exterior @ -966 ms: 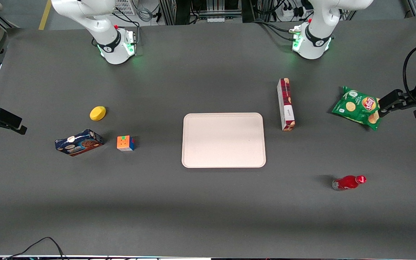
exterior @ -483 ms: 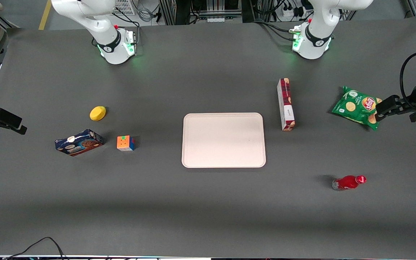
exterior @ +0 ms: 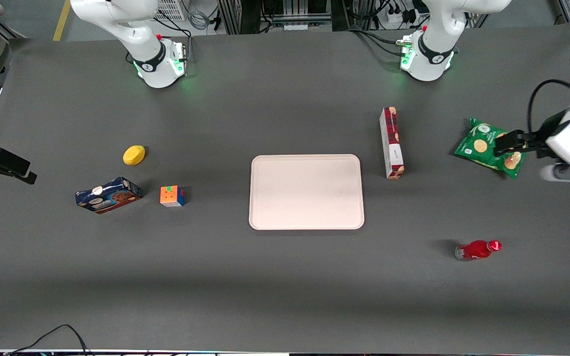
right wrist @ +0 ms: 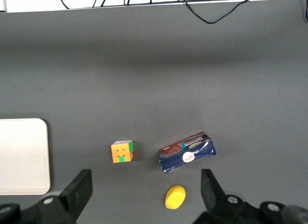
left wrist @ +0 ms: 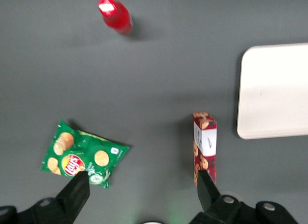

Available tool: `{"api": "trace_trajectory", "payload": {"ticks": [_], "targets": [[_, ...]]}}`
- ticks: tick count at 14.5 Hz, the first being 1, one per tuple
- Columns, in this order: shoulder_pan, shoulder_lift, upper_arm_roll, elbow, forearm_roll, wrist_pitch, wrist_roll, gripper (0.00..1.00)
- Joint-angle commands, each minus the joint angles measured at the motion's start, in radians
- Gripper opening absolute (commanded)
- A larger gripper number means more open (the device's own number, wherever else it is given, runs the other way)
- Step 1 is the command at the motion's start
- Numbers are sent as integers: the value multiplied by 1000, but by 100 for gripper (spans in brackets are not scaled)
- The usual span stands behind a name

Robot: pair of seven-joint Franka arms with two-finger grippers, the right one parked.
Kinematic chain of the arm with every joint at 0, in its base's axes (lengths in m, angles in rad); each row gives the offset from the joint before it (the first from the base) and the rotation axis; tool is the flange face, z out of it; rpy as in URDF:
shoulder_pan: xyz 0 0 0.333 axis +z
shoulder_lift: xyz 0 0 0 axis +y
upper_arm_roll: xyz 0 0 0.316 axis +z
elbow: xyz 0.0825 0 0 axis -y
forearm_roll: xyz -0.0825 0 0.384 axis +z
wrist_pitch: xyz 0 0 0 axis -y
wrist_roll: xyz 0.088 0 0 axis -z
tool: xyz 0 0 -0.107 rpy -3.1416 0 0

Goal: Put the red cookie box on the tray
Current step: 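Move the left gripper from rest toward the red-and-white cookie box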

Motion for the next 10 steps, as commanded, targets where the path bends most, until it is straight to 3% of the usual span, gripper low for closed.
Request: {"api": "trace_trajectory", "payload": {"ticks": [1, 10], "targets": [[-7, -21, -42, -128, 2, 28, -34, 100], [-1, -173, -208, -628, 4, 480, -221, 100]]}}
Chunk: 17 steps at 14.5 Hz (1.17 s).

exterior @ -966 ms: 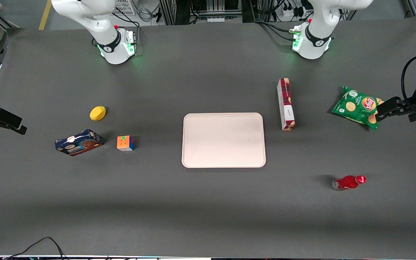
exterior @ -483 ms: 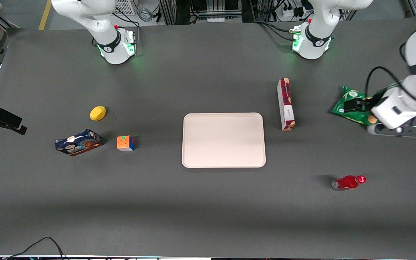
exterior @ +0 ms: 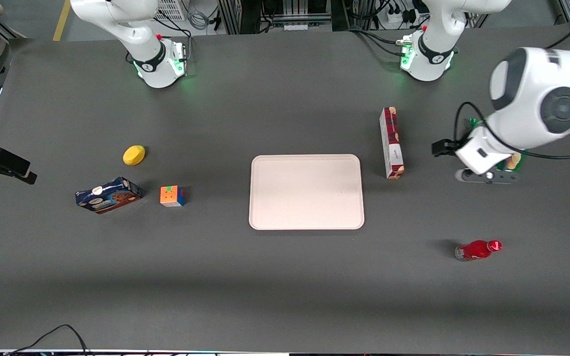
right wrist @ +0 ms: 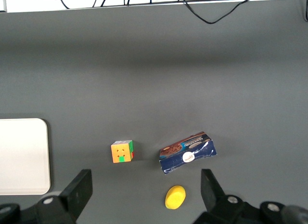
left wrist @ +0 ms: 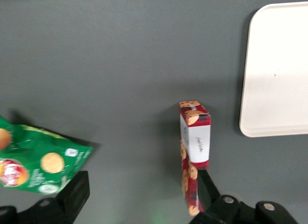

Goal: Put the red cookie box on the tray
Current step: 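Move the left gripper from rest toward the red-and-white cookie box, then lower the open left gripper around the cookie box and close it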

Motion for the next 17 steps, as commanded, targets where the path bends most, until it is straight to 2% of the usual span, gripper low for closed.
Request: {"api": "trace_trajectory", "payload": {"ticks": [1, 6, 10, 12, 17], "targets": [[-1, -98, -75, -235, 4, 218, -89, 100], [-1, -98, -157, -412, 4, 450, -181, 100], [-1, -94, -202, -496, 2, 542, -193, 100], [-1, -75, -229, -583, 2, 698, -230, 100], [-2, -23, -291, -656, 2, 839, -304, 100]]}}
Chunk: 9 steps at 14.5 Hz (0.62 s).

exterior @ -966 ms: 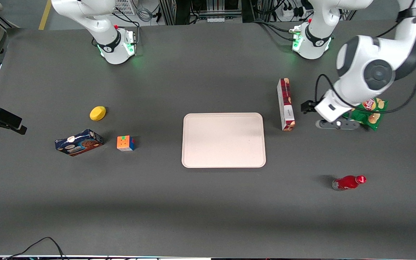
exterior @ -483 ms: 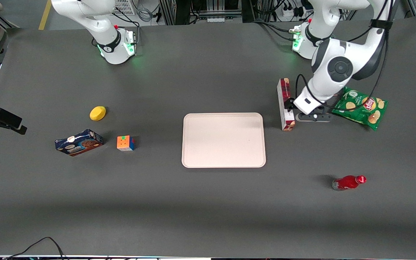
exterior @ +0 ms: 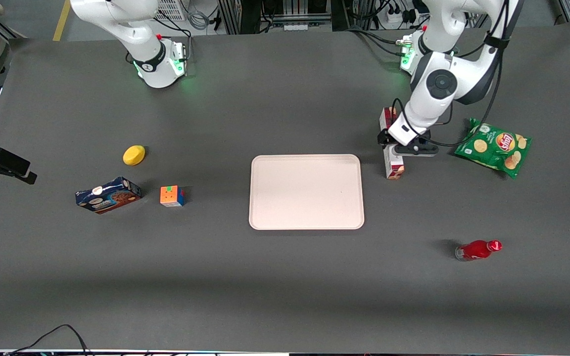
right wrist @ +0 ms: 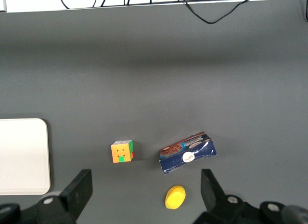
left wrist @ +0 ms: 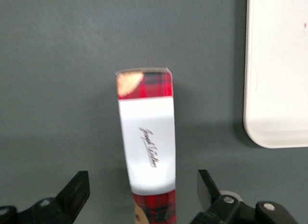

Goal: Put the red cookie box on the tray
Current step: 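Lower the open left gripper around the cookie box and close it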

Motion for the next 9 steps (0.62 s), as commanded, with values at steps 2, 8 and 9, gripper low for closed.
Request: {"api": "trace_trajectory", "payload": {"ticks": [2, 8, 9], "targets": [[-3, 17, -47, -55, 2, 77, -56, 100], [-3, 34, -60, -54, 2, 80, -87, 53], [-3, 37, -60, -54, 2, 80, -87, 45]]}}
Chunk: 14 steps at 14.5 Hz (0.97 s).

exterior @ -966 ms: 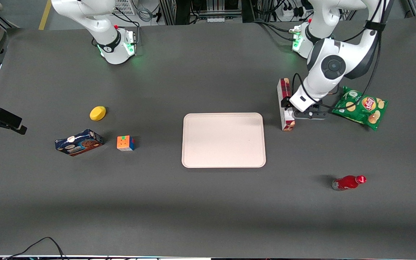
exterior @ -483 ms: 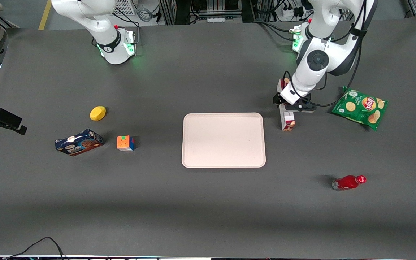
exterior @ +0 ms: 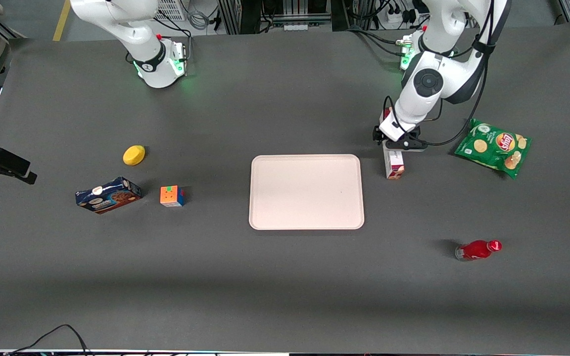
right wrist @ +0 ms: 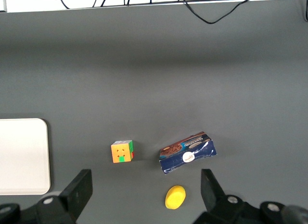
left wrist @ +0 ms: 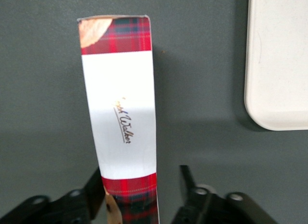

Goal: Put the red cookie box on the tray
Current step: 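Lower the open left gripper around the cookie box and close it, then lift the cookie box and carry it over the white tray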

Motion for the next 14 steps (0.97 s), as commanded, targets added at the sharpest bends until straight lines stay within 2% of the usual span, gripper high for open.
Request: {"api": "trace_trajectory", "payload": {"ticks": [1, 3, 4, 5, 8, 11, 14], "targets": [[-3, 3, -6, -10, 2, 20, -26, 37], [-1, 3, -4, -6, 2, 18, -26, 25], [0, 2, -4, 1, 2, 14, -18, 12], [0, 0, -3, 12, 2, 5, -12, 6], [6, -30, 14, 90, 2, -104, 8, 1], [5, -50, 65, 307, 2, -419, 78, 1], [5, -33, 96, 545, 4, -633, 120, 1]]}}
